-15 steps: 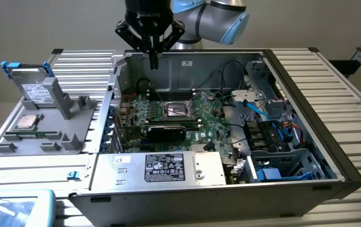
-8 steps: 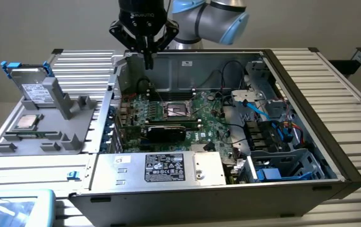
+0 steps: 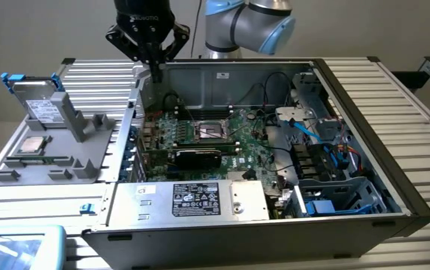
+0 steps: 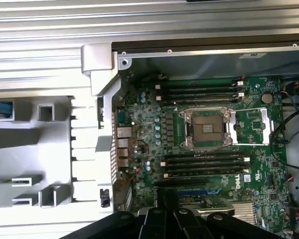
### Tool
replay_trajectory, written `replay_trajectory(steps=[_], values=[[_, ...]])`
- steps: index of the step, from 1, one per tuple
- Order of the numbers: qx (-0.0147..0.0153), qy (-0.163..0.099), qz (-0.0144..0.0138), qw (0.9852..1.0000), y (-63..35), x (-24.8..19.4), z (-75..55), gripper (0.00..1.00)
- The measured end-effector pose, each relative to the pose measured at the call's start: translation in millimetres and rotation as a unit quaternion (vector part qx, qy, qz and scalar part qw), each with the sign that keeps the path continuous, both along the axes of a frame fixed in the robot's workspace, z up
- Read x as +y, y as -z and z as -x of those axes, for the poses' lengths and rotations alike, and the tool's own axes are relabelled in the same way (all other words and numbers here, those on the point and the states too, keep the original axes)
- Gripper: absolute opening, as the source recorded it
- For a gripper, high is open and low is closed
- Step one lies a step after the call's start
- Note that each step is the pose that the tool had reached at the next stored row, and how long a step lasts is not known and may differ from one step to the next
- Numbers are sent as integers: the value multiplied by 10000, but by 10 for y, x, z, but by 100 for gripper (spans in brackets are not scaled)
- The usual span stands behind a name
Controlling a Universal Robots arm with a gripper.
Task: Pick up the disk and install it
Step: 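Reach for the disk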
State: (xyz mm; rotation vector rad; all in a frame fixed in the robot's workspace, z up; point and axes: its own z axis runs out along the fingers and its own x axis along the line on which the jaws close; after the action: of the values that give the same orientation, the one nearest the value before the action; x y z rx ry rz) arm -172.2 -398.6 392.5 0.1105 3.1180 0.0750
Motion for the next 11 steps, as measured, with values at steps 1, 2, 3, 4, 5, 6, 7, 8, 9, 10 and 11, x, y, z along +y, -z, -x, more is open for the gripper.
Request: replay_trajectory(steps=[1, 2, 3, 4, 5, 6, 7, 8, 9, 10, 11], values=[[0, -1, 0, 10000, 0, 0, 45, 11], [0, 0, 0, 10000, 0, 0, 90, 11], [0, 0, 0, 10000, 0, 0, 135, 11], [0, 0, 0, 10000, 0, 0, 180, 11], [0, 0, 0, 10000, 0, 0, 224, 11], [0, 0, 0, 10000, 0, 0, 274, 11], [0, 0, 0, 10000, 0, 0, 319, 11], [0, 0, 0, 10000, 1, 0, 365, 11], [0, -1, 0, 10000, 1, 0, 410, 11], [0, 0, 0, 10000, 1, 0, 455, 11], [0, 0, 0, 10000, 1, 0, 500, 11]])
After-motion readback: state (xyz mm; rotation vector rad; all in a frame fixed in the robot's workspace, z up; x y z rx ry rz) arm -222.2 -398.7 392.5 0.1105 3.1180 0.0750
